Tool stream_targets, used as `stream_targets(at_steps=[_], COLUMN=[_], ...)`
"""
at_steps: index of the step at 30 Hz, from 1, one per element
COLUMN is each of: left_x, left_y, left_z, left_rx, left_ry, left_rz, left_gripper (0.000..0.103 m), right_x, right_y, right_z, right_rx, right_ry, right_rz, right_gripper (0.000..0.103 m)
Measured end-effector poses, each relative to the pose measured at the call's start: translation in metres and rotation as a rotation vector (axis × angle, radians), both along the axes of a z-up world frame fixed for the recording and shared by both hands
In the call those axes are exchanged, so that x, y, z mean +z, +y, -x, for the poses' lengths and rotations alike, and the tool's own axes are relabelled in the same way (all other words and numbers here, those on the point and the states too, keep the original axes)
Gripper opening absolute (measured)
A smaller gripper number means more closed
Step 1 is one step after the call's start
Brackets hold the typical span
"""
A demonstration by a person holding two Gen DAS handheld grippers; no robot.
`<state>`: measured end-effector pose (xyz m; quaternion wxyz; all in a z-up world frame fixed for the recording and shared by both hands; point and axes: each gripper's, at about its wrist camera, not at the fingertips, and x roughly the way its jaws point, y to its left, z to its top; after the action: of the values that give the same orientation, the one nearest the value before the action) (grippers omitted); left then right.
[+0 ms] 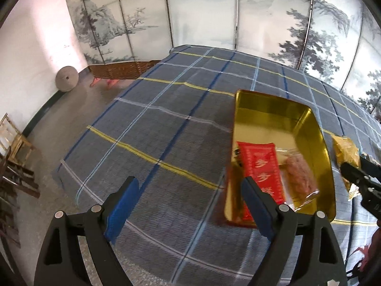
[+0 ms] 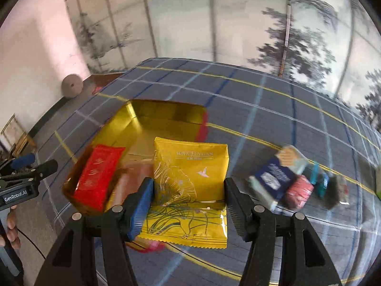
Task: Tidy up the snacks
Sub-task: 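Carry the yellow bag into the gold tray and open the right tool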
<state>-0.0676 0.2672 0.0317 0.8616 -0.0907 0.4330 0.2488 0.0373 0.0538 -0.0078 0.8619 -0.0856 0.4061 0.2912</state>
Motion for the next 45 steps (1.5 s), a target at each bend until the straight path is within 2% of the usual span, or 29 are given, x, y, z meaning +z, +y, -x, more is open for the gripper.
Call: stream_targets(at_steps=[8,19,24,45], left_x=[0.001,0.000,-0.001,-0.004], left_y=[0.010,0.021,0.025,0.020], left_z=[0.009,0.014,0.017,0.018], left_rx=[0.032,0.055,0.064,0.053], left_ry=[0.002,0.006,0.005,0.008], left_rz=[-0.011,-0.006,0.003,0.009], left_gripper=[0.086,0.086,0.086,0.086], right_x=[-0.012,-0.022,-0.030,-0.030], right_y=[0.039,0.068,0.077,0.088], right_z=[0.008,0.014,0.011,0.019], right_rx=[0.057,0.091,0.085,0.111], right_ry=[0.009,-0.011,0.026,-0.003], right_rz=[0.052,0.108,0.107,0.122], right_gripper=[0.061,0.061,0.061,0.063])
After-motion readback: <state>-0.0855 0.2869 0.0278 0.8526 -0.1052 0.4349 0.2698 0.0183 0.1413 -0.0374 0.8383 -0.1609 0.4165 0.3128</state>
